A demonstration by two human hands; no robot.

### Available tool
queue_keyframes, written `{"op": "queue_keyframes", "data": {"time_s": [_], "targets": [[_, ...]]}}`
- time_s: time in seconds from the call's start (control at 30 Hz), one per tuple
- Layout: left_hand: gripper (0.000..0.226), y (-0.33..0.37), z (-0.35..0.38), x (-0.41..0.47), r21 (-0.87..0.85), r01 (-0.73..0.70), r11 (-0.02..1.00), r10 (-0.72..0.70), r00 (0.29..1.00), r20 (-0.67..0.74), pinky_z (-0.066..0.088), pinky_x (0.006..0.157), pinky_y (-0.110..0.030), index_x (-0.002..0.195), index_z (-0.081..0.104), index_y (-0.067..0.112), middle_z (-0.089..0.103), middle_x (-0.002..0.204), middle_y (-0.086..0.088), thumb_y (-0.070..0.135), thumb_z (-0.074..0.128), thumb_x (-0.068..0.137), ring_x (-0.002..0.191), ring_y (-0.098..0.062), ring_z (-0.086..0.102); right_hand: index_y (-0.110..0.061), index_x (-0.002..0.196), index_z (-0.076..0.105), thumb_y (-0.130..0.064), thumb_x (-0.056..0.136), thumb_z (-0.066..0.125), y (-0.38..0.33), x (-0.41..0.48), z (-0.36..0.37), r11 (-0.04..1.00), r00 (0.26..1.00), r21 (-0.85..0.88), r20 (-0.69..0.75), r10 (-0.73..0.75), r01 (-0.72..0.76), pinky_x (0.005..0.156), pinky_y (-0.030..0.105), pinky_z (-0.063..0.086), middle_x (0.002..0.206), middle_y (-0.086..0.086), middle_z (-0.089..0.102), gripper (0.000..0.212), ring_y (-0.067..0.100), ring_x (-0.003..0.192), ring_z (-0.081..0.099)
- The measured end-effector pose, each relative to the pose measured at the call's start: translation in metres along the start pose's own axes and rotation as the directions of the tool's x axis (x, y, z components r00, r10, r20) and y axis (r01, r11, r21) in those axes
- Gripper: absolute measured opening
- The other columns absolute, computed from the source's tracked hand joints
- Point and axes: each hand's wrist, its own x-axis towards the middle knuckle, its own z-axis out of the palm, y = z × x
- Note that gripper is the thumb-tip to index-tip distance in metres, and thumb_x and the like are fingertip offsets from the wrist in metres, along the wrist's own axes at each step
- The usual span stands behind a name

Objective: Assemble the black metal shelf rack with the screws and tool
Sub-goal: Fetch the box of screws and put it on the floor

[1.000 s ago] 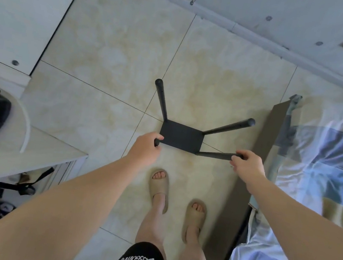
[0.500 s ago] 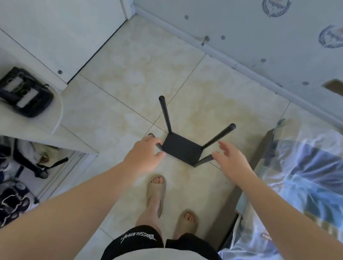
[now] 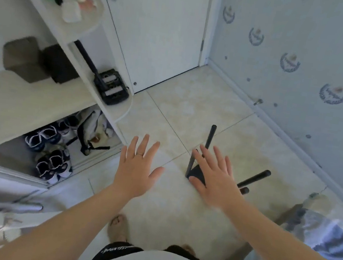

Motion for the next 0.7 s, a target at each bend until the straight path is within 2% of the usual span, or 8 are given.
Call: {"op": "queue_keyframes", "data": {"time_s": [0.07,0.27,0.33,0.43,0.53,0.63,0.7], "targets": [[0.074,-0.032,-0.009,-0.008,-0.009,0.043,0.999,-0.043,0.998,-0.053,-0.003,0.122,-0.052,0.159,0.006,0.035,-0.009,0.168,0.002,0.065,0.031,0.097,0.152,-0.027,-0.016,-0.037,0.161,-0.009,-0.061,0.103,0.031,-0.029,0.017,-0.001,0.996,0.998,-0.054,0.006,-0.068,0.069,0.119,0.045,-0.019,0.166,-0.016,-0.021,0.074,0.024,0.154,-0.025],[0.080,-0.146,-0.036,-0.032,0.007,0.164,0.986,-0.162,0.977,-0.140,-0.009,0.120,-0.050,0.159,-0.002,0.036,-0.014,0.167,0.005,0.075,0.009,0.090,0.152,-0.025,-0.020,-0.038,0.159,-0.017,-0.061,0.103,0.027,-0.135,0.089,0.005,0.974,0.981,-0.116,0.048,-0.190,0.195,0.122,0.051,-0.015,0.164,-0.016,-0.027,0.074,0.026,0.152,-0.029],[0.083,-0.221,-0.053,-0.044,-0.021,0.250,0.968,-0.250,0.956,-0.154,-0.012,0.120,-0.050,0.158,-0.006,0.037,-0.017,0.166,0.007,0.078,0.004,0.087,0.151,-0.023,-0.024,-0.040,0.158,-0.019,-0.061,0.103,0.025,-0.206,0.134,0.020,0.956,0.965,-0.128,0.065,-0.256,0.262,0.122,0.050,-0.015,0.164,-0.016,-0.028,0.073,0.026,0.152,-0.029],[0.082,-0.247,-0.055,-0.048,-0.002,0.254,0.967,-0.252,0.959,-0.127,-0.009,0.121,-0.051,0.158,-0.008,0.037,-0.018,0.166,0.006,0.078,0.008,0.089,0.151,-0.023,-0.024,-0.045,0.152,-0.026,-0.062,0.103,0.023,-0.228,0.151,0.021,0.954,0.964,-0.145,0.063,-0.257,0.264,0.122,0.048,-0.016,0.164,-0.017,-0.027,0.072,0.023,0.151,-0.032],[0.080,-0.319,-0.067,-0.058,-0.031,0.329,0.944,-0.330,0.935,-0.133,-0.006,0.121,-0.051,0.158,-0.006,0.037,-0.014,0.167,0.005,0.075,0.018,0.092,0.152,-0.025,-0.018,-0.046,0.147,-0.030,-0.063,0.101,0.020,-0.291,0.190,0.035,0.947,0.953,-0.118,0.073,-0.293,0.300,0.122,0.047,-0.016,0.163,-0.018,-0.027,0.070,0.018,0.147,-0.035],[0.083,-0.382,-0.079,-0.059,-0.012,0.387,0.922,-0.385,0.913,-0.136,0.000,0.121,-0.053,0.158,-0.006,0.037,-0.008,0.168,0.004,0.079,0.011,0.089,0.154,-0.027,-0.011,-0.045,0.147,-0.031,-0.061,0.102,0.022,-0.349,0.232,0.038,0.937,0.940,-0.088,0.076,-0.333,0.339,0.123,0.048,-0.013,0.160,-0.020,-0.029,0.071,0.022,0.153,-0.026],[0.083,-0.410,-0.085,-0.055,-0.039,0.419,0.907,-0.420,0.898,-0.131,0.005,0.121,-0.054,0.159,0.000,0.035,-0.001,0.168,0.001,0.078,0.014,0.089,0.154,-0.029,-0.004,-0.044,0.146,-0.031,-0.059,0.103,0.027,-0.377,0.257,0.042,0.928,0.928,-0.063,0.084,-0.362,0.368,0.124,0.047,-0.010,0.161,-0.021,-0.027,0.074,0.023,0.155,-0.021]]}}
